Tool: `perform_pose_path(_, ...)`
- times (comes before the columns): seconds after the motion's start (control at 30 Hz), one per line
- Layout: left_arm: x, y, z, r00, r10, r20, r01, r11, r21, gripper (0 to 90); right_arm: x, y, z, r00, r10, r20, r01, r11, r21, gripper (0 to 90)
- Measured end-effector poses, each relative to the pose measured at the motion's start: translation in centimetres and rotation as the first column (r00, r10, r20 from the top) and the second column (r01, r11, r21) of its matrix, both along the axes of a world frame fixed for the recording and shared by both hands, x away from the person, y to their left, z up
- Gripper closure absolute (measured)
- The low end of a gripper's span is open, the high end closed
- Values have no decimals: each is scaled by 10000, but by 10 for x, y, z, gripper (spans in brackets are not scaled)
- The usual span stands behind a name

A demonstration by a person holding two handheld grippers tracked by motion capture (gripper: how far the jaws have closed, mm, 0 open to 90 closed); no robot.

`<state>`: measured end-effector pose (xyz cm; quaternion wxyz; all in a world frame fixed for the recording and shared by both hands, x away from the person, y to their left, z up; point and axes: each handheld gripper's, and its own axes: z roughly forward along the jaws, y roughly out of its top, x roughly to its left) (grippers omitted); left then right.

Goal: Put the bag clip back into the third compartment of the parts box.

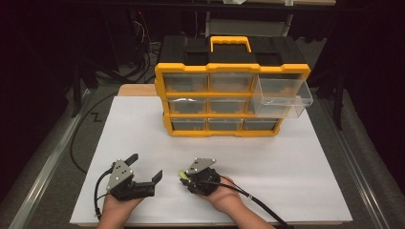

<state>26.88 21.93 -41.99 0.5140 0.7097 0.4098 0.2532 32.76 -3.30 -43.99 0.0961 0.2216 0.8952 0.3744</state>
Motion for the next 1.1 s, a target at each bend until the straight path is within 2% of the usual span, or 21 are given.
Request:
perform_pose_path(0.2, -1, -1, 0, 10000, 22, 10, -22, 10000, 35, 4, 0, 0, 0, 10000, -14, 21, 14, 10000, 11, 793)
perform_pose_path(0.33, -1, -1, 0, 10000, 47, -18, -47, 10000, 24, 4, 4, -2, 1, 9997, 199, -149, -198, 9998, 35, 795)
perform_pose_path(0.43, 0, -1, -1, 10000, 18, -45, -18, 10000, 54, 4, 5, -3, 1, 9993, 343, -110, -343, 9994, 33, 796)
perform_pose_path(0.53, 0, -1, -1, 10000, -9, -65, 10, 10000, 74, 4, 5, -6, 2, 9960, 769, -447, -756, 9967, 292, 796)
perform_pose_path(0.63, 1, -2, -1, 10000, 18, -86, -17, 9999, 147, 4, 1, -8, 4, 9939, 1070, -252, -1067, 9942, 112, 796)
perform_pose_path(0.8, 1, -1, -1, 10000, 17, -74, -16, 9999, 126, 4, -1, -14, 4, 9936, 1122, -116, -1122, 9937, 13, 796)
perform_pose_path(1.03, 1, 0, 0, 10000, 86, -35, -86, 10000, 51, 4, -2, -28, 10, 9956, 928, -96, -926, 9955, 217, 796)
perform_pose_path(1.1, 1, 0, 0, 10000, 91, -27, -91, 10000, 36, 4, -2, -34, 13, 9963, 833, -211, -827, 9961, 306, 796)
